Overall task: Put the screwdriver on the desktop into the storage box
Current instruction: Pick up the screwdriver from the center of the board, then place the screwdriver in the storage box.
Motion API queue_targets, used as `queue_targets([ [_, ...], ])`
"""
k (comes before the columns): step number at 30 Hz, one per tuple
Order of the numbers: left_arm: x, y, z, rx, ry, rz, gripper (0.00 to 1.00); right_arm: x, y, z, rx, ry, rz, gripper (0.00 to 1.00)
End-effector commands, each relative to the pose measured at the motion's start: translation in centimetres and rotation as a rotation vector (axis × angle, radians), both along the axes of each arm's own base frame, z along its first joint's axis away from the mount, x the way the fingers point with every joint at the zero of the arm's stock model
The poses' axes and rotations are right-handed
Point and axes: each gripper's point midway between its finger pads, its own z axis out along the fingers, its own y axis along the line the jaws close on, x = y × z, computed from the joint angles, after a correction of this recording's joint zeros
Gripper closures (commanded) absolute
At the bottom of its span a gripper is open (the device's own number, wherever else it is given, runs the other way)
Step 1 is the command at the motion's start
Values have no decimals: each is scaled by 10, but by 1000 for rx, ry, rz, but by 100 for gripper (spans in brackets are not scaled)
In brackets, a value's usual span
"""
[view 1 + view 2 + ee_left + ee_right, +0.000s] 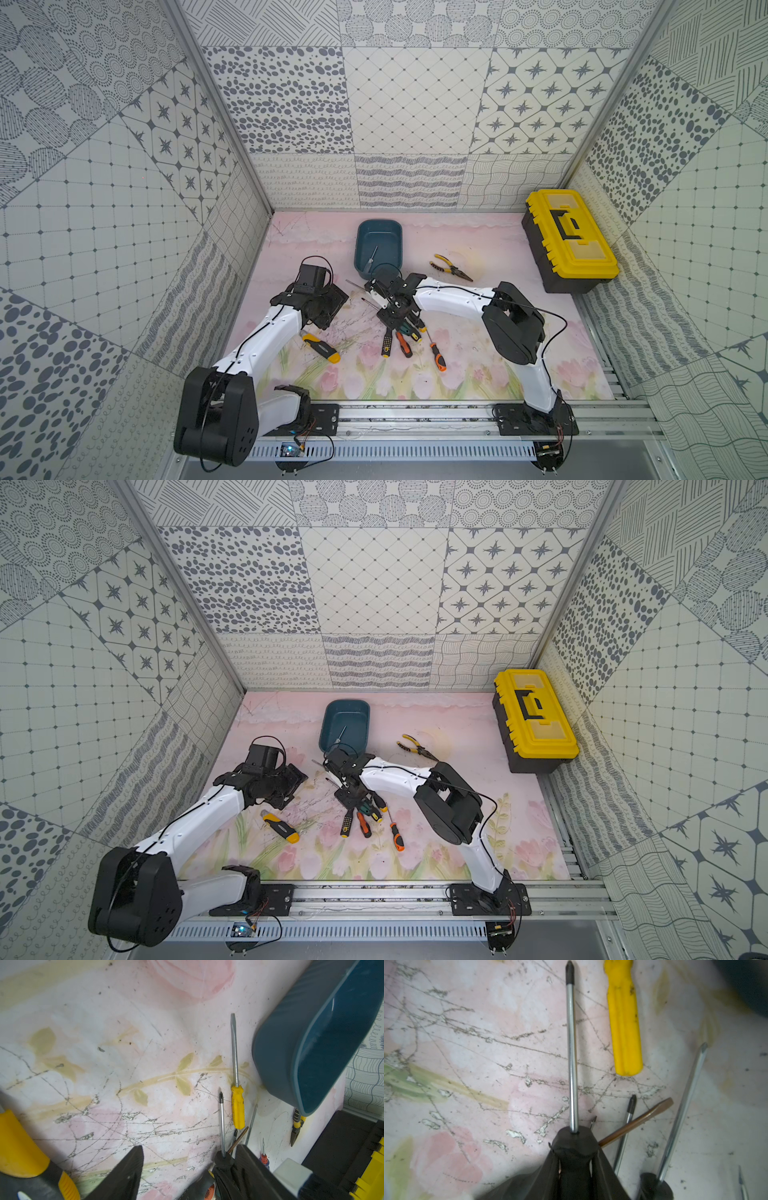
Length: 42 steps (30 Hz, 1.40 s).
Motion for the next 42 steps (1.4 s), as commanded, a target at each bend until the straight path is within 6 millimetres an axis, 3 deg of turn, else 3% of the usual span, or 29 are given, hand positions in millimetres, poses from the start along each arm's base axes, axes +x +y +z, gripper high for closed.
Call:
queue_targets([
  [1,-2,0,0,-14,0,10,26,-1,0,6,4,0,-1,90],
  [8,-4,2,0,-1,3,19,26,-2,8,41,122,-39,-13,100],
  [15,-6,15,10,57,-27,50,27,-2,13,87,311,-80,-81,100],
  [19,-6,17,10,79,-32,31,27,32,23,129,484,-134,-293,100],
  [23,-7,17,10,96,-27,11,27,76,29,152,593,-155,-560,100],
  [30,-7,17,13,107,-44,-14,27,135,30,143,713,-60,-903,100],
  [42,-9,8,3,101,-12,-97,25,205,27,113,634,-187,-1073,100],
])
